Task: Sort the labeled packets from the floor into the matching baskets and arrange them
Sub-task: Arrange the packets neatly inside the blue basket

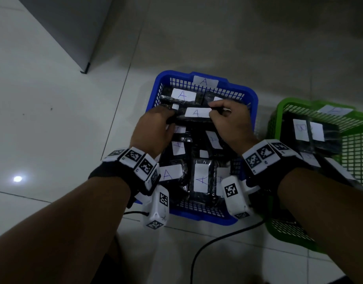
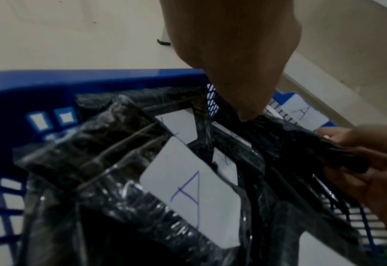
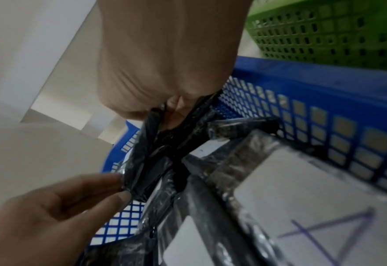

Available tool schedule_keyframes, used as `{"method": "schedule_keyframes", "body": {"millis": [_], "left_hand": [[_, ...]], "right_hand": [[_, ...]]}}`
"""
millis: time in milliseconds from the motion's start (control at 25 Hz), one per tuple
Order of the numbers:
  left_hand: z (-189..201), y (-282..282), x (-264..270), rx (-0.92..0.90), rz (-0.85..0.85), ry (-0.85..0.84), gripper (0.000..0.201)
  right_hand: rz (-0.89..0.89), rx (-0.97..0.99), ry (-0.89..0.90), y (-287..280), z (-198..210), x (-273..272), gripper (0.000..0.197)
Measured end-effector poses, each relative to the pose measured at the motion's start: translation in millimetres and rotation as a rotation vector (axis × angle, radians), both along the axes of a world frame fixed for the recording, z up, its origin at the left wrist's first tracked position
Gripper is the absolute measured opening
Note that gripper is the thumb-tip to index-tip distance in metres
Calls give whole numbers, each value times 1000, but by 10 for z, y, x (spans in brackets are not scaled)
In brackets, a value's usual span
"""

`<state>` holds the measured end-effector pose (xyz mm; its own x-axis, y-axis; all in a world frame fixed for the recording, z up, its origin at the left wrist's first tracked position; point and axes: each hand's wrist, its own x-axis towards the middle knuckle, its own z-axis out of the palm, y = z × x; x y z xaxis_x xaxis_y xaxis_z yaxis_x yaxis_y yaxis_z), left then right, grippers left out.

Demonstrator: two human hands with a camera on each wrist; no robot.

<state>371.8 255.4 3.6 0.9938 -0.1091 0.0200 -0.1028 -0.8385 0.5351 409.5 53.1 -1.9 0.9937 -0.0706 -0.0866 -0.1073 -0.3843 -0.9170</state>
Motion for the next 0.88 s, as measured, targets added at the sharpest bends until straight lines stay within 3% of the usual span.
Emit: {"method": "schedule_keyframes", "body": {"millis": [80, 160, 360, 480, 680, 880], "left_hand": [[63, 23, -5, -145, -3, 1, 48], [113, 38, 10, -128, -75, 23, 58], [101, 17, 99, 100, -99, 56, 40], [75, -37, 95, 179, -75, 35, 34], [58, -110, 50, 202, 18, 16, 36], [25, -110, 53, 179, -49, -21, 45]], "right_hand": [[50, -36, 30, 39, -27, 45, 23], [98, -65, 51, 81, -28, 49, 23], [232, -174, 11, 82, 24, 14, 26], [206, -296, -96, -62, 31, 54, 25], [163, -544, -110, -225, 13, 62, 27], [297, -763, -131, -268, -59, 40, 45]]}}
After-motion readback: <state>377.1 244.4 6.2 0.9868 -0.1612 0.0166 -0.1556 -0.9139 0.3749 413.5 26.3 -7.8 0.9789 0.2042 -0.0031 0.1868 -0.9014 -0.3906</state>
